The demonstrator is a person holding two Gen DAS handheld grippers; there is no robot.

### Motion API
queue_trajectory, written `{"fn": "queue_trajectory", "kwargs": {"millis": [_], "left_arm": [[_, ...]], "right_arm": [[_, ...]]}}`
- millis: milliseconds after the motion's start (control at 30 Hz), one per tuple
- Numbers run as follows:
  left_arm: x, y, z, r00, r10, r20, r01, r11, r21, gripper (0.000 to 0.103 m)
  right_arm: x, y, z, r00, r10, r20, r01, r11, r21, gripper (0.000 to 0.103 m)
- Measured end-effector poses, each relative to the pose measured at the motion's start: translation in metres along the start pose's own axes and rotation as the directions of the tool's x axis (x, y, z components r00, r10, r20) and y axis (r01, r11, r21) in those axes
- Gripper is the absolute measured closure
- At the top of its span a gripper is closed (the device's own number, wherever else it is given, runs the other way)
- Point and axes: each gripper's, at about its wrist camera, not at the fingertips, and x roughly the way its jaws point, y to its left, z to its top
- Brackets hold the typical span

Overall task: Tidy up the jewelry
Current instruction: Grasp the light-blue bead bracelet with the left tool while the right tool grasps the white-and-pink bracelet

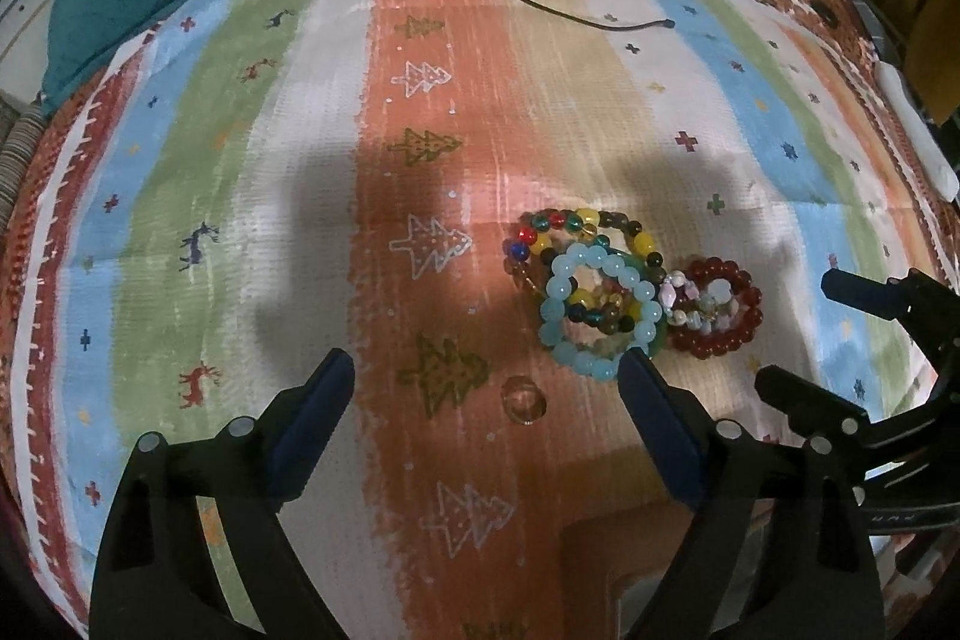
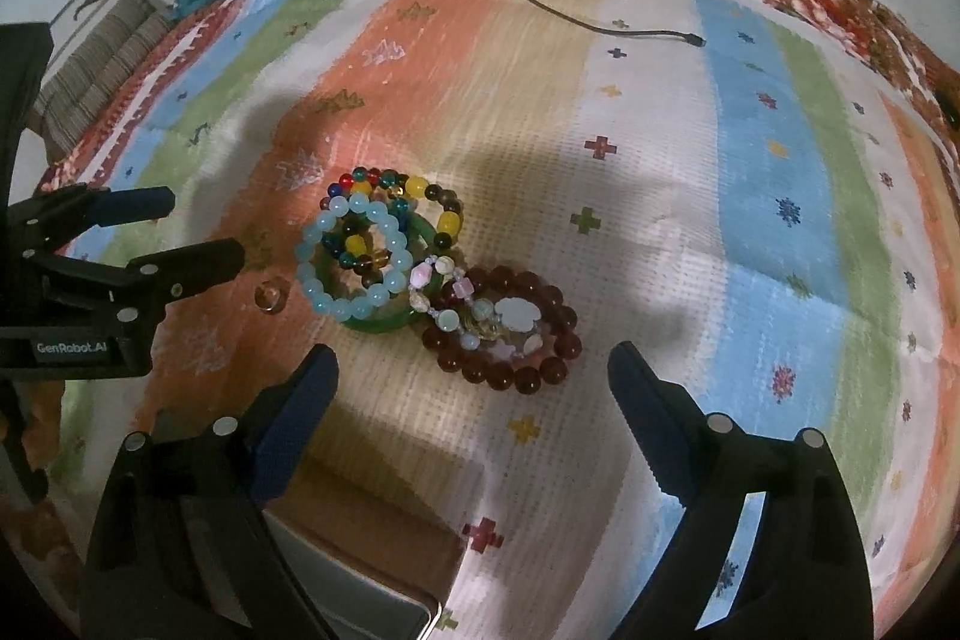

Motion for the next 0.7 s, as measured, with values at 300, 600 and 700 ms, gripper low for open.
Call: {"fn": "queue_trajectory", "kwargs": {"millis": [300, 600, 700], "left_arm": [[0.021, 0.0, 0.008, 0.999, -0.024, -0.039, 0.024, 1.0, -0.001, 0.026], [0.043, -0.003, 0.009, 0.995, -0.036, -0.094, 0.038, 0.999, 0.022, 0.04], [0.048, -0.005, 0.01, 0.993, -0.047, -0.108, 0.051, 0.998, 0.033, 0.044]], "right_arm": [[0.019, -0.001, 0.009, 1.0, -0.003, -0.01, 0.003, 1.0, -0.021, 0.025], [0.035, -0.001, 0.016, 1.0, 0.007, -0.026, -0.008, 0.999, -0.045, 0.036], [0.041, 0.001, 0.018, 0.999, 0.004, -0.036, -0.006, 0.998, -0.063, 0.041]]}}
